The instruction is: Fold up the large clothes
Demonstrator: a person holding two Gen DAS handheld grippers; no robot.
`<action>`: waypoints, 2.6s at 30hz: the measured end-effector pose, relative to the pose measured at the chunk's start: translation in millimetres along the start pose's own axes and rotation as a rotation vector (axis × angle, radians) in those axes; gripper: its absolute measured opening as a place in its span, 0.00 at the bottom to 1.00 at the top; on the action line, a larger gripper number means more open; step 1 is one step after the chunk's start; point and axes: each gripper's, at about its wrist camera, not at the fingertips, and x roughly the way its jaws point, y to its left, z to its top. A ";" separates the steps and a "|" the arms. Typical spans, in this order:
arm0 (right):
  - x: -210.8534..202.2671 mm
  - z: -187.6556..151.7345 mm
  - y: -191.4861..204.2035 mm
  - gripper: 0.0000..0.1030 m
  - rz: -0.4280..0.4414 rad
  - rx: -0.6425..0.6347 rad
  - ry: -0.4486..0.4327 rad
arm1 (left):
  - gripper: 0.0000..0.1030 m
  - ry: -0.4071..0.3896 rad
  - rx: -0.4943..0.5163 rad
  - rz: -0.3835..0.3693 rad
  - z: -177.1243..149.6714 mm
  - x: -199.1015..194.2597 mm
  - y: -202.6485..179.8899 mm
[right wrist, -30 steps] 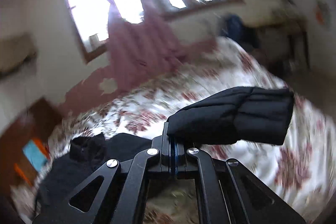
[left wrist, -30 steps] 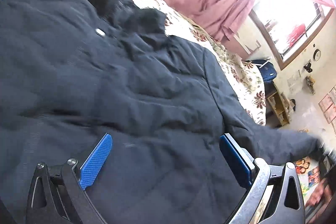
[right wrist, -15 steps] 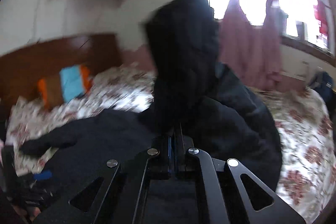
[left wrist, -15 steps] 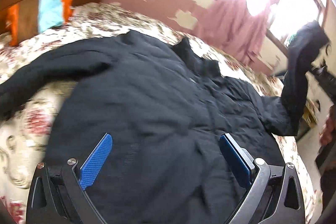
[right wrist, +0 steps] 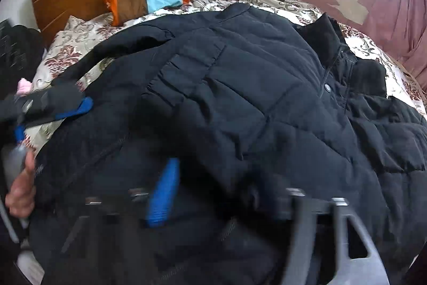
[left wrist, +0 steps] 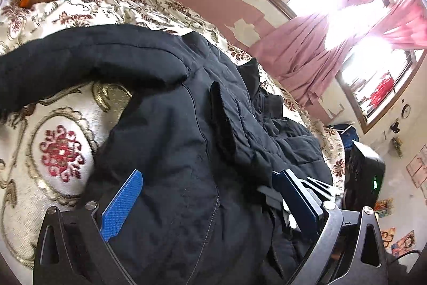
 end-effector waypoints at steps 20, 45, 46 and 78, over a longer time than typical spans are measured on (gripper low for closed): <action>-144.5 -115.0 -113.4 0.61 -0.337 0.360 -0.189 | 0.09 0.029 0.194 0.053 17.4 66.8 -40.0; 77.8 -10.0 -77.2 0.36 0.056 0.407 0.021 | 0.20 -0.094 0.150 0.228 34.6 38.7 -19.1; 78.9 -10.2 -81.0 0.36 0.074 0.420 0.012 | 0.23 -0.101 0.146 0.231 35.2 35.1 -19.6; 18.8 45.5 -42.4 0.88 -0.137 0.256 -0.194 | 0.81 -0.304 -0.755 0.161 27.7 -93.7 245.3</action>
